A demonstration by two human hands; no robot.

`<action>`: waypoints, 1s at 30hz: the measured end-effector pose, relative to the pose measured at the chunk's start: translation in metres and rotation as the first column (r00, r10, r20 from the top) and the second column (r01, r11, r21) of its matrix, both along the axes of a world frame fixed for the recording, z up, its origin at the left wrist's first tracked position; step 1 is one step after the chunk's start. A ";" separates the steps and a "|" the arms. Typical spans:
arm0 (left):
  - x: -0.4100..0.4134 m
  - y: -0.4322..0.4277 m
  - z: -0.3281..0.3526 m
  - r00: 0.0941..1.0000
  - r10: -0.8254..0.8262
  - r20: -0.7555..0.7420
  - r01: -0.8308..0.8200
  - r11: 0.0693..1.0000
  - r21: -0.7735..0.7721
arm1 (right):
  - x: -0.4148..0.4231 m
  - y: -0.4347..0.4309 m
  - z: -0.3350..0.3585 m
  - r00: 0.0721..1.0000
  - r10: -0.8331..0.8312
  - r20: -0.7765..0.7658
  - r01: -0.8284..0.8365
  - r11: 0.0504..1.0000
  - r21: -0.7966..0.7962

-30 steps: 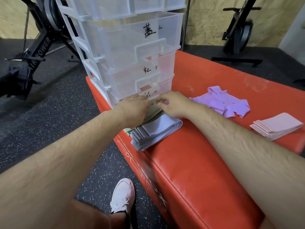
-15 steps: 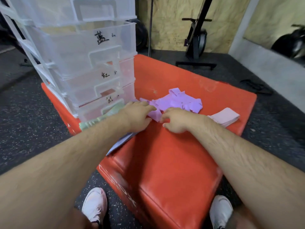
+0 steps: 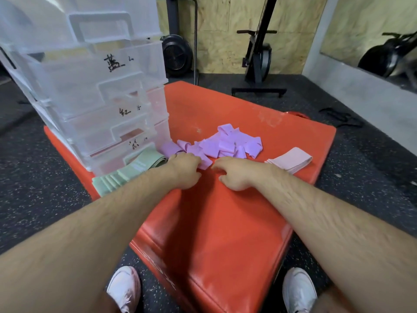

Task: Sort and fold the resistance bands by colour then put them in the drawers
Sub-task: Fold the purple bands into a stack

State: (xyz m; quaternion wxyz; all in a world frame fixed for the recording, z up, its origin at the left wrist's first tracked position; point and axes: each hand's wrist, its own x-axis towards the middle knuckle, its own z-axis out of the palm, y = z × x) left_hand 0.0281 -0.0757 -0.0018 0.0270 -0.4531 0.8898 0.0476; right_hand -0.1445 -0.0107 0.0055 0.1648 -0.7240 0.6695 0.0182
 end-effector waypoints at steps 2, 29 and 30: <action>-0.006 -0.002 0.005 0.989 0.021 -0.150 -0.013 0.998 0.057 | -0.002 0.002 0.007 0.996 -0.026 0.085 0.032 0.996 -0.078; -0.009 0.078 0.126 0.084 0.228 -0.970 0.320 0.916 0.243 | -0.001 0.083 0.122 0.461 -0.007 0.888 0.448 0.865 -0.226; -0.010 0.078 0.124 0.101 0.241 -0.965 0.324 0.909 0.261 | -0.002 0.085 0.115 0.465 -0.017 0.885 0.463 0.857 -0.227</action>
